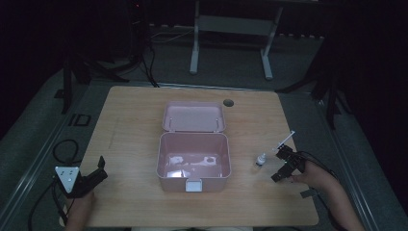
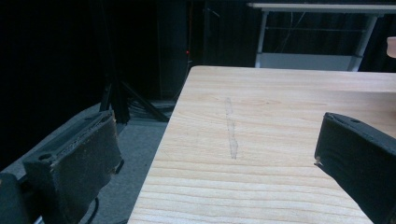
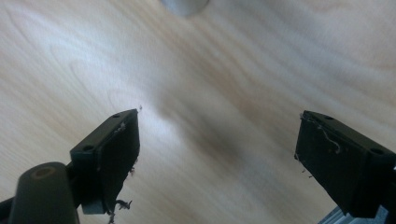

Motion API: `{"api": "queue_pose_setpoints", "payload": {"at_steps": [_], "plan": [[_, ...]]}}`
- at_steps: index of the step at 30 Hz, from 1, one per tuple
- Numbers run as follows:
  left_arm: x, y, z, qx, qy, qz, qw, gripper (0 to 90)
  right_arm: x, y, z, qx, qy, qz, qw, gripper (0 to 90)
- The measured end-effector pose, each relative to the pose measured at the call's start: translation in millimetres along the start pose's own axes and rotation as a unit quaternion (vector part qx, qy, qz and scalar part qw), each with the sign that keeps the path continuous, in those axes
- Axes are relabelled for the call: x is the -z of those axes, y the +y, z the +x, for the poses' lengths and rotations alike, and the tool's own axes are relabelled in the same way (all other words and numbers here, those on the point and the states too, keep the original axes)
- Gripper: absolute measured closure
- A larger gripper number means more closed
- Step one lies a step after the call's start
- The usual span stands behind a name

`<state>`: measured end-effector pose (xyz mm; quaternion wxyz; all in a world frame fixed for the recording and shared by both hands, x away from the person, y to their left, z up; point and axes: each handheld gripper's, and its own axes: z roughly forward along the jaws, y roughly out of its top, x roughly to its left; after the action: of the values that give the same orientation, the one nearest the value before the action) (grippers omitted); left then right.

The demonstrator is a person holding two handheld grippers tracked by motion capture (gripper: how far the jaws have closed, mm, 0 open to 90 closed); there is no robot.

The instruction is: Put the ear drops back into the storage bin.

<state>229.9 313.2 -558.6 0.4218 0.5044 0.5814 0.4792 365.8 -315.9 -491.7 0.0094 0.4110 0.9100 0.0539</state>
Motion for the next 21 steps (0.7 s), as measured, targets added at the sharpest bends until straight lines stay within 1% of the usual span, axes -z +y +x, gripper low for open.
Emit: {"api": "queue_pose_setpoints", "payload": {"at_steps": [9,12,18,19,21], "plan": [[-0.6,-0.1,-0.1,0.0,-0.004,0.001,1.0,0.3,3.6,23.7,-4.7,-0.005,-0.001,-0.008,1.0,14.7],[-0.6,0.0,0.1,0.0,-0.005,0.001,1.0,0.3,3.0,31.6,-4.9,0.0,-0.007,-0.003,1.0,15.0],[-0.8,-0.1,0.0,0.0,-0.006,0.001,1.0,0.3,0.6,46.2,-4.5,0.007,-0.002,-0.002,1.0,15.0],[-0.8,-0.1,0.1,0.0,-0.007,0.001,1.0,0.3,0.0,48.6,-4.4,0.006,-0.005,-0.003,1.0,15.9],[-0.9,0.0,0.2,0.0,-0.008,0.002,1.0,0.3,-1.5,52.5,-3.7,0.012,0.002,0.001,0.9999,17.9]]}}
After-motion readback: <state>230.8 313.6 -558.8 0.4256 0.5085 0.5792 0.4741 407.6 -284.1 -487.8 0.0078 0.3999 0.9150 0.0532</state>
